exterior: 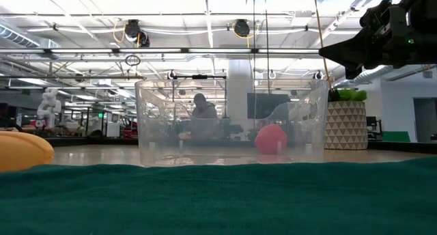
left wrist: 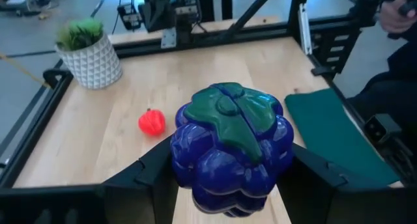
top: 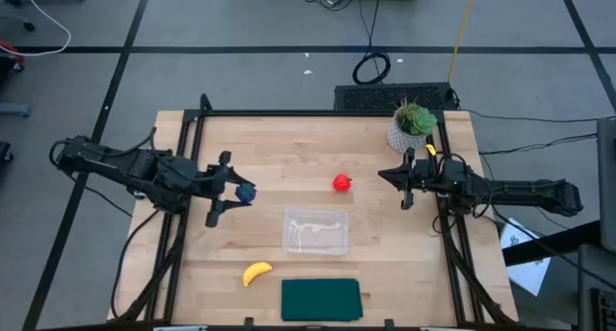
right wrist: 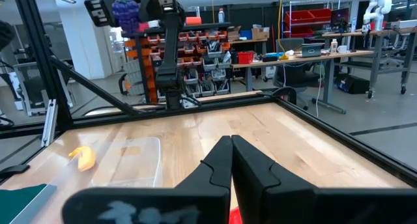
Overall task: Pick and placing Produce into tupperware
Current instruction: Put the grapes into the transparent bin
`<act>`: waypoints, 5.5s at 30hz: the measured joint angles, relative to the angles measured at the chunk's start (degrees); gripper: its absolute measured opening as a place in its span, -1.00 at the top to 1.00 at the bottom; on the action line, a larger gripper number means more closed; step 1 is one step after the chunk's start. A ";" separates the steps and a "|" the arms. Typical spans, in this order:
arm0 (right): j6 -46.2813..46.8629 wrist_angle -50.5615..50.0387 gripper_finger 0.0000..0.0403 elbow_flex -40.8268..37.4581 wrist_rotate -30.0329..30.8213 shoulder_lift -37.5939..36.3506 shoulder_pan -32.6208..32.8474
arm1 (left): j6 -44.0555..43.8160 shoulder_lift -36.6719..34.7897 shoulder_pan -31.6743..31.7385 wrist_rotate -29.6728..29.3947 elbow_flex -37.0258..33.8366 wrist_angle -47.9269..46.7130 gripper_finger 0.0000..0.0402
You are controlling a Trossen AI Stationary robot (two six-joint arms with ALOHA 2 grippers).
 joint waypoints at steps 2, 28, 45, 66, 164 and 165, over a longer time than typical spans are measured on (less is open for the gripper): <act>-0.01 0.01 1.00 -0.01 0.01 -0.01 0.00 | 0.77 -0.89 0.00 0.03 0.00 0.00 -0.04; -0.02 0.00 1.00 0.00 -0.01 -0.01 0.00 | 12.69 -6.99 5.65 11.92 -10.43 20.45 -0.04; -0.02 0.00 1.00 0.00 0.01 0.01 -0.02 | 1.59 -12.78 12.55 7.68 -23.54 36.68 -0.04; -0.02 -0.02 1.00 -0.02 0.01 0.01 -0.02 | 6.68 -17.66 12.76 4.78 -33.54 44.40 -0.04; 0.02 -0.70 1.00 0.00 0.03 0.01 0.00 | -1.54 11.04 16.21 13.64 -25.38 56.15 -0.04; 0.02 -0.68 1.00 -0.02 0.02 -0.01 0.00 | -1.54 11.68 16.36 13.97 -24.97 56.16 -0.04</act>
